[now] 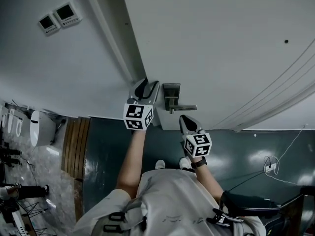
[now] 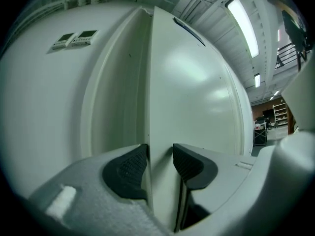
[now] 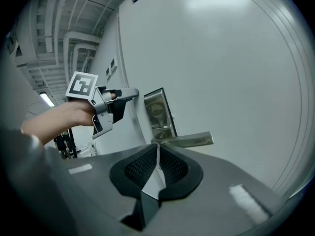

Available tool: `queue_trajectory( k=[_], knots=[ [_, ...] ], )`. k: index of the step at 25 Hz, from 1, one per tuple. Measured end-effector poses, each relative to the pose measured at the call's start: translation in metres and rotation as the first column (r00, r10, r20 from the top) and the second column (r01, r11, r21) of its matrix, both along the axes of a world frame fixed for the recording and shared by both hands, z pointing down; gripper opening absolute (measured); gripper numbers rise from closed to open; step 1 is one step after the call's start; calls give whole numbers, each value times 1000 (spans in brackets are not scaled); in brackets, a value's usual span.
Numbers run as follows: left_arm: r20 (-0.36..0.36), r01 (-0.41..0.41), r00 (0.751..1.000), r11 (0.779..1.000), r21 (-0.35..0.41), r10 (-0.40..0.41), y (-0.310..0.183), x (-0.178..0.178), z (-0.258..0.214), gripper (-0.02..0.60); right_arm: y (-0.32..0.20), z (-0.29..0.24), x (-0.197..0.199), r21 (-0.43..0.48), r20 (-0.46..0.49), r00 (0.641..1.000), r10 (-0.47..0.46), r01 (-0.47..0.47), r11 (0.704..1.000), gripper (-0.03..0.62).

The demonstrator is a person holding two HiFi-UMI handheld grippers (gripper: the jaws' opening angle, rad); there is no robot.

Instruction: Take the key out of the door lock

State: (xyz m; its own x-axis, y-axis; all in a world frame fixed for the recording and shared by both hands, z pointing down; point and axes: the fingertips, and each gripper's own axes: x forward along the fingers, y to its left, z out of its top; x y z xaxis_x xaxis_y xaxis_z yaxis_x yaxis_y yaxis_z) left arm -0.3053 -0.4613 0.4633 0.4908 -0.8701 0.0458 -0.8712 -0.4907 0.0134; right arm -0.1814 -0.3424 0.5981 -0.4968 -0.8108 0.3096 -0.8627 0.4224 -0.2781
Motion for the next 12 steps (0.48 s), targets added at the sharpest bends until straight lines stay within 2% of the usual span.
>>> queue_trajectory(
  k=[4,8,10,12],
  knots=[
    [-20,-35,999,999,8,35,0,-1,-1,153,-5,15,1,-94,125,991,42,-30,995,41],
    [-20,-45,999,999,19,45,-1,1,-1,150,-10,38,-8,-208,280,956,87,-28,978,118],
    [-7,-49,999,999,12,49,-1,1,0,146,-17,48,-11,-255,367,921,128,-32,966,161],
    [6,-54,999,998,10,54,-1,1,0,146,-25,58,-13,-316,482,855,190,-33,948,190]
  ],
)
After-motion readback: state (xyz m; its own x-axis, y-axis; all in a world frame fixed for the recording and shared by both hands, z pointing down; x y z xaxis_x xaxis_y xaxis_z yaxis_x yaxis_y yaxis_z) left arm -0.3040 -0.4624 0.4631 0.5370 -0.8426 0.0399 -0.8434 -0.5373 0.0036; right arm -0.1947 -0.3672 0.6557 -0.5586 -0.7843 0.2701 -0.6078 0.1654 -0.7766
